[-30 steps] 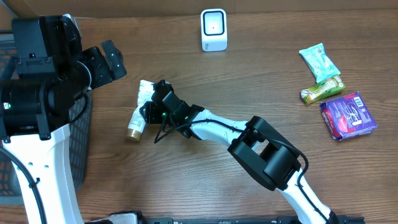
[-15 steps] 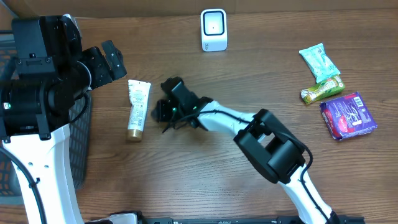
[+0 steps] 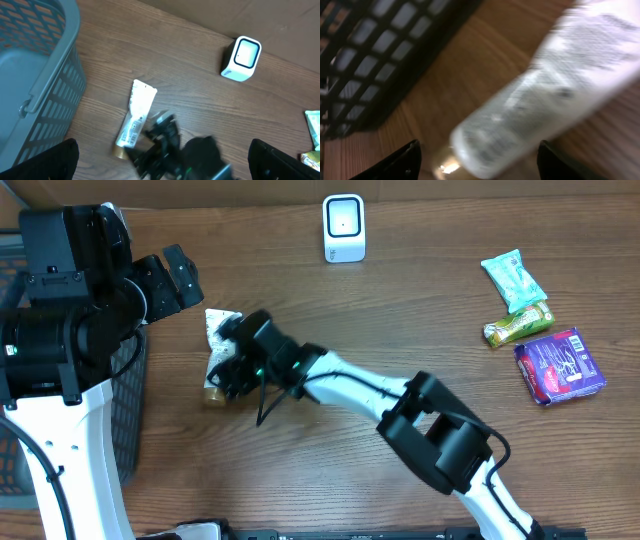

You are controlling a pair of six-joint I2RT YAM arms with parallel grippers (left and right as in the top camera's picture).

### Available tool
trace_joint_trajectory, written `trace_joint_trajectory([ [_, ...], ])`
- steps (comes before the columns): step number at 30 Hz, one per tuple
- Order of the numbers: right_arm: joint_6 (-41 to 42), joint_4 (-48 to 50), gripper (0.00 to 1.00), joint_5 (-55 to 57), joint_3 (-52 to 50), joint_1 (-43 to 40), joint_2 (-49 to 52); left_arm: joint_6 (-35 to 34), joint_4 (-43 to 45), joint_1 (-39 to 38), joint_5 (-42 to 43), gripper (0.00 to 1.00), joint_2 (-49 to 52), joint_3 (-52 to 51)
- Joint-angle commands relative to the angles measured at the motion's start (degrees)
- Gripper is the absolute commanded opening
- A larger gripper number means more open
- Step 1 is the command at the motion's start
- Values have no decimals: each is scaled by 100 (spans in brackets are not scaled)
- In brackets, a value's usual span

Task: Scan the item barcode

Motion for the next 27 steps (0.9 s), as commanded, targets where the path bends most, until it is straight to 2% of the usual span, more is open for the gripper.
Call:
trace_joint_trajectory([
  [1,-719,83,77,411,247,275,-229,44,15,22,-48,100,20,74],
  [8,-2098,136,79,960,317,651,-229,44,15,22,-48,100,20,74],
  [11,-2809,227,86,1631,317,791,-229,44,15,22,-48,99,20,74],
  [14,-3368,446,86,1853,317,798,-229,44,17,22,-48,100,20,74],
  [22,-3473,905,88,1847,317,789,-227,44,17,22,-48,100,20,74],
  [27,-3012,855,87,1939,369,752,-122,46,15,22,-48,100,20,74],
])
